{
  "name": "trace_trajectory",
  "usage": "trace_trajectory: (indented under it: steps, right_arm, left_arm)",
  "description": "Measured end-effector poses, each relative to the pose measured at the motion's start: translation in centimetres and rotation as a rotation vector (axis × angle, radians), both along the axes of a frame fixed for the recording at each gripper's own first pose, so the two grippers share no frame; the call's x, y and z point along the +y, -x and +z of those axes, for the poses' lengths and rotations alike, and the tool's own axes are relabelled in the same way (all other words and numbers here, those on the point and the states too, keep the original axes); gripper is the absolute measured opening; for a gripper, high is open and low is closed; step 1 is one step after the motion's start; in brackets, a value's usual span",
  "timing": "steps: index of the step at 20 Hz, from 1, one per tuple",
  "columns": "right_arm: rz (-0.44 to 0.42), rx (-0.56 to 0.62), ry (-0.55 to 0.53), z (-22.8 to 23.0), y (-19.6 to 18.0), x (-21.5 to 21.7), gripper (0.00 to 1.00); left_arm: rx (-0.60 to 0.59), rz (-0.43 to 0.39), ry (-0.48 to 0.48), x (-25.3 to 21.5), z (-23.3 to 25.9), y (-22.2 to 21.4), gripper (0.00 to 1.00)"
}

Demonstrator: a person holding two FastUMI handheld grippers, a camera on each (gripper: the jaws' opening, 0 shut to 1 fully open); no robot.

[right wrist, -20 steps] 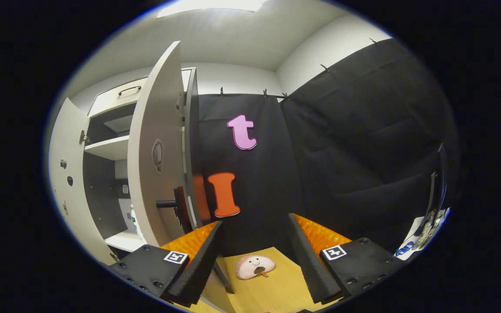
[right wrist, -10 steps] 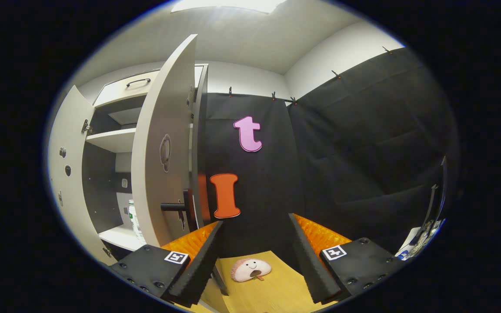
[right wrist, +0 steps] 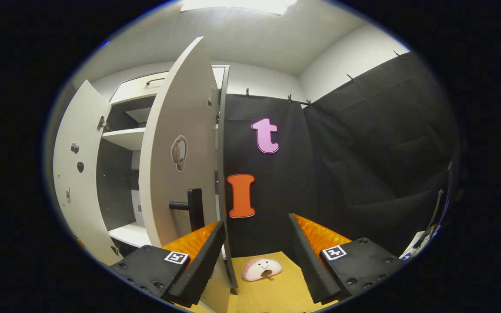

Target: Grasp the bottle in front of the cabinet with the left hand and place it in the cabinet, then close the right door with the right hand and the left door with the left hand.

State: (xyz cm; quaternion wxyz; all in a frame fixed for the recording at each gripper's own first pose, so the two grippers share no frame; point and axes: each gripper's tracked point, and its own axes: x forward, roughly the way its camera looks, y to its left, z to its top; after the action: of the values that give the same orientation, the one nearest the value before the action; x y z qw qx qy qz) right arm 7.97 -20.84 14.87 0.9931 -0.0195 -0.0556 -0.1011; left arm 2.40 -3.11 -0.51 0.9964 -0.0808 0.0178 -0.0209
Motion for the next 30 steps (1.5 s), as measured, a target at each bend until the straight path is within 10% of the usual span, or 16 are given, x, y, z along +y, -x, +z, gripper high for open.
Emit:
trace_trajectory:
  steps: [17, 30]
  right_arm:
    - [0.314, 0.046, -0.004, -2.1, -4.3, 14.4, 0.96]
    - [0.287, 0.081, -0.005, -5.2, 0.2, 13.0, 0.96]
  left_arm:
    - [-0.113, 0.205, 0.034, 9.0, 5.9, 0.8, 0.96]
    - [-0.127, 0.426, -0.015, 20.7, 10.5, -3.4, 0.96]
